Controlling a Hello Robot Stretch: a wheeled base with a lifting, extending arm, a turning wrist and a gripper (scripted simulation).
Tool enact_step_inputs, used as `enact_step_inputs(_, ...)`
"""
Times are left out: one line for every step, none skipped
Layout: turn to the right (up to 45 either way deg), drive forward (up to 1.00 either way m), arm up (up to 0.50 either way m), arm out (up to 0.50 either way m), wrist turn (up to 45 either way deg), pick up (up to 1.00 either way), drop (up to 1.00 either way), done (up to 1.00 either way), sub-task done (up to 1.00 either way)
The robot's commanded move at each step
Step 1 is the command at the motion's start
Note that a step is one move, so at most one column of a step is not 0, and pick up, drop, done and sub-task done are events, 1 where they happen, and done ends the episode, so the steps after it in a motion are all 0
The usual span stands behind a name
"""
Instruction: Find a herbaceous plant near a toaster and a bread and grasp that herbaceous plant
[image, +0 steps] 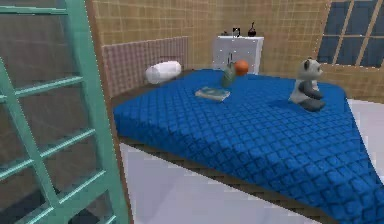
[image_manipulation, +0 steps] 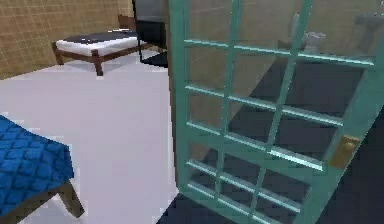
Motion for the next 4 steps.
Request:
enact_step_inputs(-45.0, 0.0, 0.0, 0.0, 0.0, 0.0, 0.0, 0.0, 0.0)
enact_step_inputs(-45.0, 0.0, 0.0, 0.0, 0.0, 0.0, 0.0, 0.0, 0.0)
enact_step_inputs(-30.0, 0.0, 0.0, 0.0, 0.0, 0.0, 0.0, 0.0, 0.0)
enact_step_inputs(0.0, 1.0, 0.0, 0.0, 0.0, 0.0, 0.0, 0.0, 0.0)
